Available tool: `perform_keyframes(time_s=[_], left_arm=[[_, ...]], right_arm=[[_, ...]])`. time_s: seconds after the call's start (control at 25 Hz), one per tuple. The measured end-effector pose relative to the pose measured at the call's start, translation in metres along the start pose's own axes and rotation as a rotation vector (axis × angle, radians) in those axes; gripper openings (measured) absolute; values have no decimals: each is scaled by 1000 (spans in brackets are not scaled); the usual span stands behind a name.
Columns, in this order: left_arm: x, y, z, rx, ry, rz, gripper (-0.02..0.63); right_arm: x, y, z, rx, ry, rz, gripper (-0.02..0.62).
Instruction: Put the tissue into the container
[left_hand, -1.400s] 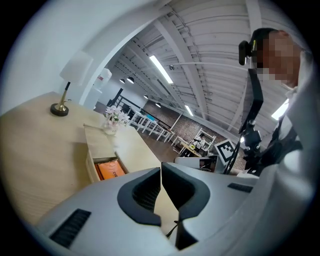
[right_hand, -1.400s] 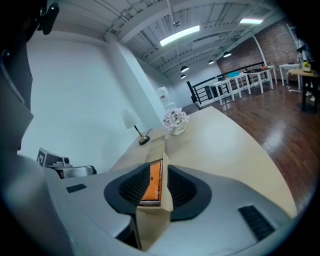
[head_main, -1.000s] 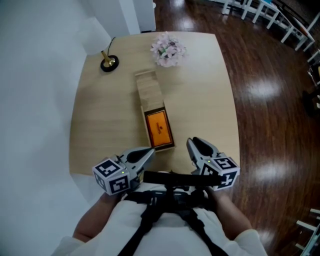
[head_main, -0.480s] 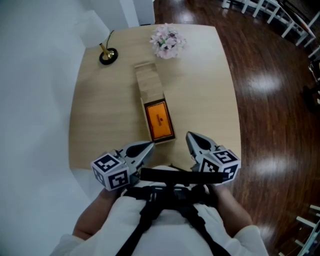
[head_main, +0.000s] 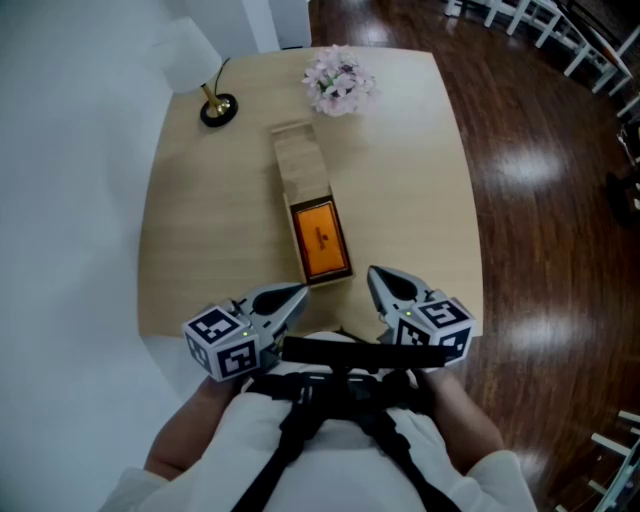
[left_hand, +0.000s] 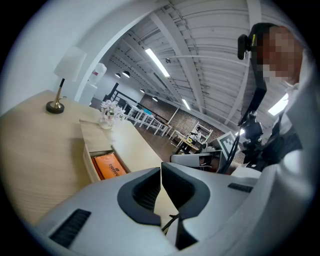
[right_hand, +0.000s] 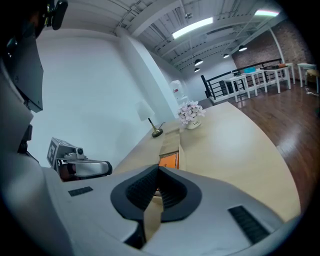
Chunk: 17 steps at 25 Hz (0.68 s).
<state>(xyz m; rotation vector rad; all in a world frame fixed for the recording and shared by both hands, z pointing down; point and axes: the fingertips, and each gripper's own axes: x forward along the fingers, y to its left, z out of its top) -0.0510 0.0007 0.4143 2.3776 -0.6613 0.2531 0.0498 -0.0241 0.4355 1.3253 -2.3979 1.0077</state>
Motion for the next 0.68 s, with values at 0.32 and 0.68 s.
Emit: perform_keyframes(time_s=[0.32,0.68], left_arm=[[-4,4,0,3,2,7,0],[-7,9,-1,-4,5,13,0]], right_arm=[[6,8,-1,-31,21,6,0],[11,12,-5,-44,44,17,0]])
